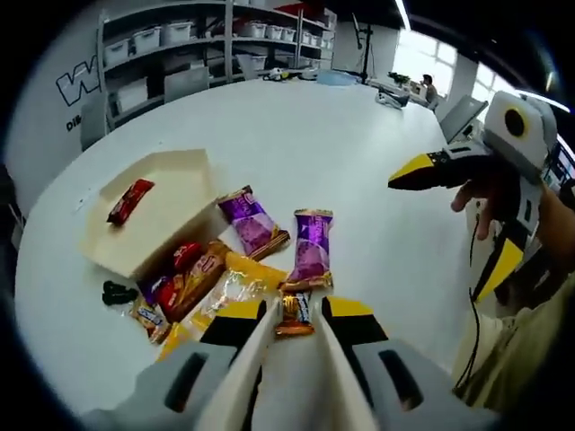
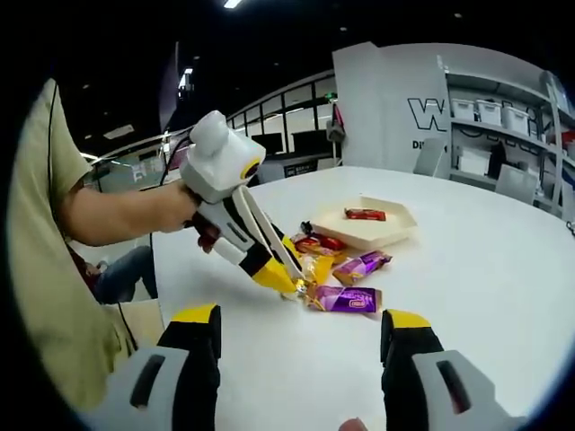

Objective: Place the target food into the container with the food tongs after gripping and lifting it, then release it inside without dropping or visibly crushing the food.

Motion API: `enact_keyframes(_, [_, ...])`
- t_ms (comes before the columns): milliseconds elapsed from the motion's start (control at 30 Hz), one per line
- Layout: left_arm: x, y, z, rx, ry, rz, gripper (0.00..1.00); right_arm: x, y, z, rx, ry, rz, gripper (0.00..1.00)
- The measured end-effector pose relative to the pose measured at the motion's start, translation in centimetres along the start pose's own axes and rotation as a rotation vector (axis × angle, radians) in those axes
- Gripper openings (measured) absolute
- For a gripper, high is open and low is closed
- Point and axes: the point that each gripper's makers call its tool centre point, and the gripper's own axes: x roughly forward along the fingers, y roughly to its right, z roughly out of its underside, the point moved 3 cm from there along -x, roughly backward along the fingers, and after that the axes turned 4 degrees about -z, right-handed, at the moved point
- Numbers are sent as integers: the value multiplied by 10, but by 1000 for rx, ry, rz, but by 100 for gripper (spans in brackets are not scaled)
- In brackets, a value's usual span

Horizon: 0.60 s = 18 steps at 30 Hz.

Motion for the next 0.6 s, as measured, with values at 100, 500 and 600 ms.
enact_keyframes(100, [0,-1,0,13,3,-4,22,0,-1,0,-1,0,-2,71])
enact_keyframes(500, [-5,-3,4,48,13,-7,20,-1,-2,1,-4,-2,0,70])
enact_keyframes(600, [-8,-7,6,40,12,-10,20,0,-2,1,-4,-1,-3,70])
